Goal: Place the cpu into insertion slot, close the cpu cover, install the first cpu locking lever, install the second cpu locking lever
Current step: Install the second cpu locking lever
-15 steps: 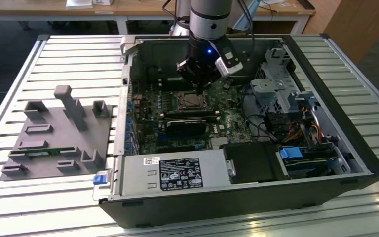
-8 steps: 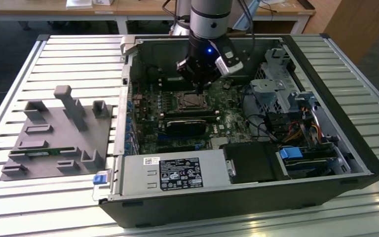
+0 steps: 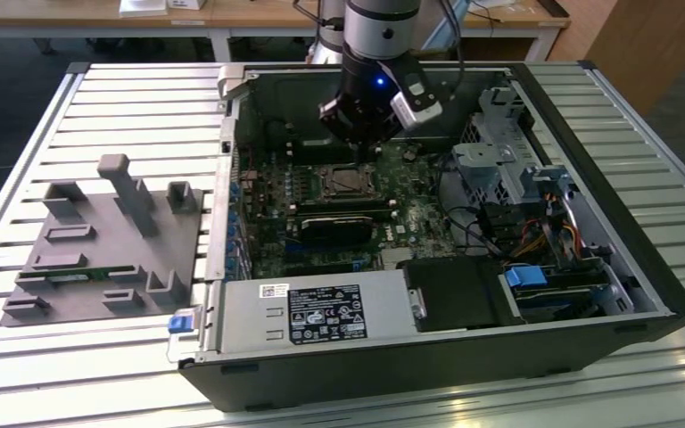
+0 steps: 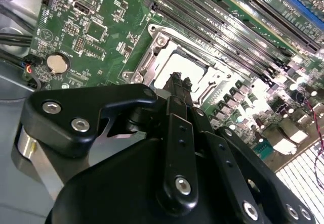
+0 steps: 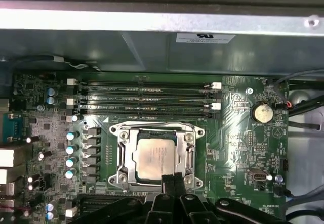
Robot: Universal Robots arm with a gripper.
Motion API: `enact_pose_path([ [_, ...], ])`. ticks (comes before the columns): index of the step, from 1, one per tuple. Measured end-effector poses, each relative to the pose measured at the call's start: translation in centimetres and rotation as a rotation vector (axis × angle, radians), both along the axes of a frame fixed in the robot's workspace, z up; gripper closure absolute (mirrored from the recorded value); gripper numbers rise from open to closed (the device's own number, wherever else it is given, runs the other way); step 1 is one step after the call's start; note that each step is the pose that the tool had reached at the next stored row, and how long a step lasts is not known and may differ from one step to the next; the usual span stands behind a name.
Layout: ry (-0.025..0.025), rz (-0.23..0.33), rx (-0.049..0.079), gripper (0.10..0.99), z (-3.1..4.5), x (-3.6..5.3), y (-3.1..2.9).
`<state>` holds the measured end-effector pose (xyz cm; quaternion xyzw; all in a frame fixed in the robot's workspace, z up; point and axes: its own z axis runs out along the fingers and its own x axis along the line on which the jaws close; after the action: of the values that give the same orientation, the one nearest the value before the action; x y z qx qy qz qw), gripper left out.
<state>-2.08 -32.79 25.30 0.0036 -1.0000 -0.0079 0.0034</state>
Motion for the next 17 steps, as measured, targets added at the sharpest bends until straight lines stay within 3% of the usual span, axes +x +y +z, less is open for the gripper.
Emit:
enact_pose_path([
  [10, 0.0014, -0.001, 0.000, 0.980, 0.11, -0.02, -0.05],
  [17, 0.0023, -0.001, 0.000, 0.980, 0.11, -0.01, -1.23],
])
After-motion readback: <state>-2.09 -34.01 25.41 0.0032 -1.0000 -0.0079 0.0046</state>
